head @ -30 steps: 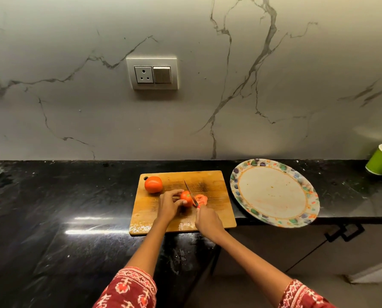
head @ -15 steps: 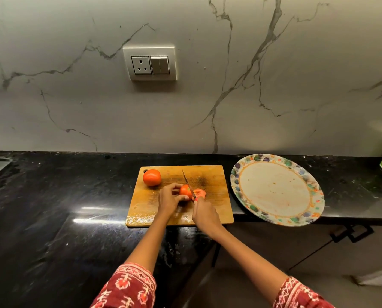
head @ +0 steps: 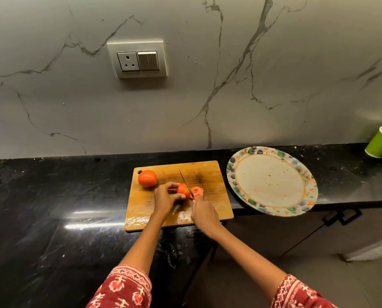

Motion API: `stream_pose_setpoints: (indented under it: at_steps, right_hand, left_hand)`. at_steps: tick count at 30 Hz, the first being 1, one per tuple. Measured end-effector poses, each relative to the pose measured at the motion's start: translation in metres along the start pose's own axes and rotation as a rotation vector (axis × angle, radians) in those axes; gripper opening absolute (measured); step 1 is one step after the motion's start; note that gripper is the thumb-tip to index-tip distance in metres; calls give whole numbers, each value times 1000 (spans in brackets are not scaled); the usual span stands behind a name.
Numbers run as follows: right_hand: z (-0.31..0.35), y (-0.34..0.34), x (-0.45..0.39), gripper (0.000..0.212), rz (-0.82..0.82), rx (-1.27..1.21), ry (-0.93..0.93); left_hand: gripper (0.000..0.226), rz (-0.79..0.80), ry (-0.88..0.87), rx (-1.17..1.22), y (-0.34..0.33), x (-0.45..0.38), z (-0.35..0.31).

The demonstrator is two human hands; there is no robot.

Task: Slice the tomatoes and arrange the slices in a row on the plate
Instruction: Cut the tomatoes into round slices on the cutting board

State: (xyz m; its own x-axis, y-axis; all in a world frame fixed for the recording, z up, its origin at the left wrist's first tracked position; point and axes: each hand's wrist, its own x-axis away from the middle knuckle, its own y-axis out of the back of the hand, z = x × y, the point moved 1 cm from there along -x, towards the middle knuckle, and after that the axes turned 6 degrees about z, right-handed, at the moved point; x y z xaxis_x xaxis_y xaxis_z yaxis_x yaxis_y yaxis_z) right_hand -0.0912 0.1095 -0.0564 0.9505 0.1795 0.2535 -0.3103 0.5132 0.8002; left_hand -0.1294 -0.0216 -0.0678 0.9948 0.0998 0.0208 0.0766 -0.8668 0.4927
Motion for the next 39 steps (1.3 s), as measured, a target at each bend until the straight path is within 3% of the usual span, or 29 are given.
stream_pose_setpoints:
  at_steps: [35, 39]
  right_hand:
    - [5, -7, 6, 32, -40, -13, -3]
    - [6, -7, 5, 32, -26, -13, -18]
  left_hand:
    - [35, 65, -5, -46, 8, -6, 6]
    - [55, 141, -61, -153, 6, -5, 3]
